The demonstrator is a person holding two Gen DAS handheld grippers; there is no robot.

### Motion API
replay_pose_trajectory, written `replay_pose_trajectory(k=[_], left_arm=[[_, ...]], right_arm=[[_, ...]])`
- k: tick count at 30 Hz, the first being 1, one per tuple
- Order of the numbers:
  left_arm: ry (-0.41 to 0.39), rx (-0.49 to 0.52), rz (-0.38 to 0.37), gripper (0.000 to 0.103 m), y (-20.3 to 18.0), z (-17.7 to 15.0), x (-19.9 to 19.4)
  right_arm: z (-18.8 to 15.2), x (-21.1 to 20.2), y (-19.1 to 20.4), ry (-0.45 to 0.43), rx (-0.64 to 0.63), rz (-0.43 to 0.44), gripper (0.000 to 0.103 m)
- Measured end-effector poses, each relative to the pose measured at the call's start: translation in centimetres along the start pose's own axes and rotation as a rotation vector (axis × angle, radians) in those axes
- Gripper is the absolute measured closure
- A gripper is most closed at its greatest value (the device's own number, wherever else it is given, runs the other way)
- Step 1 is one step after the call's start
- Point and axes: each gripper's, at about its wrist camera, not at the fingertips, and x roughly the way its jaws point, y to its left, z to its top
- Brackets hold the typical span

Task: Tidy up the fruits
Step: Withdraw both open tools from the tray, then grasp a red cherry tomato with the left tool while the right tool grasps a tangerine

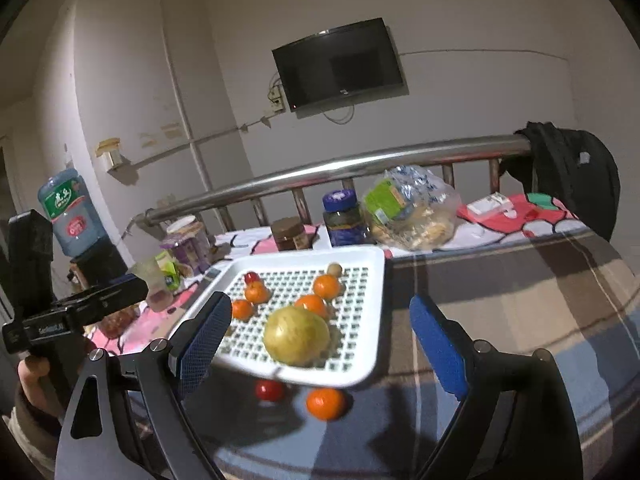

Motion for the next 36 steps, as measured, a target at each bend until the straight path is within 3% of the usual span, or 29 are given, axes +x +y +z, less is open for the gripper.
replay_pose_trajectory(k=[10,22,30,36], left_arm=[[0.133,-0.007,0.02,0.001,-1.4,-4.7,3.1],[0.296,0.017,0.076,0.02,-2.2,-7.8,8.9],[0.321,0.027,0.082,0.03,-2.6,-7.9,10.3],[0.36,0.006,0.056,0.047,-2.6,-7.8,11.8]], right_arm=[[-4.2,0.7,-0.3,0.078,-0.061,-0.071,0.012],[-8.8,5.8,-0.3,0.268,-0.119,-0.084,0.014],[-9.6,8.0,-0.1,0.348,-0.122,-0.071,0.033],[-9.5,9.3,0.5,0.378,-0.147,-0.064,0.051]])
